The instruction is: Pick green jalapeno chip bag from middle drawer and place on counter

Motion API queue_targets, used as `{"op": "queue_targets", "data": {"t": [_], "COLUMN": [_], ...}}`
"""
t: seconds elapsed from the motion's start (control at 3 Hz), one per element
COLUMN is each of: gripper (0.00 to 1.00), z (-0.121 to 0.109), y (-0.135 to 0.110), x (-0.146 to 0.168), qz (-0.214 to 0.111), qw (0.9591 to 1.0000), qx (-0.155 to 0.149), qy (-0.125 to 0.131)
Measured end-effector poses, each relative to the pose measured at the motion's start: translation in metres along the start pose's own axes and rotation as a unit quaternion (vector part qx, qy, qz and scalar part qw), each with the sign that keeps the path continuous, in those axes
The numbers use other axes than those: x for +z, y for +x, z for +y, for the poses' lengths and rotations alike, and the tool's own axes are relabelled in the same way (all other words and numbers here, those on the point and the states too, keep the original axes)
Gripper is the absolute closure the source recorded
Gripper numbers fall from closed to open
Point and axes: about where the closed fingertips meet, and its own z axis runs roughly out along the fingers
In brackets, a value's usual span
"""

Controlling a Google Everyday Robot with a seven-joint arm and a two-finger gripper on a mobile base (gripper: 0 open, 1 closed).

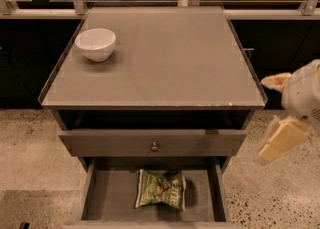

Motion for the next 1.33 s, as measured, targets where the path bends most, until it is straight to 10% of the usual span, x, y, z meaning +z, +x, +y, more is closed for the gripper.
{"op": "queue_targets", "data": {"t": [0.33,1.0,1.33], "gripper": [0.00,0.00,0.00], "z": [0.013,0.029,0.053], "y": [0.015,0.028,0.059], "x": [0.063,0.076,0.121], "qz": [-0.081,-0.090,-0.114], "qw": [0.9948,0.9931,0.9856], "qx": [0.050,0.059,0.101], "qy": [-0.035,-0.046,-0.073]}}
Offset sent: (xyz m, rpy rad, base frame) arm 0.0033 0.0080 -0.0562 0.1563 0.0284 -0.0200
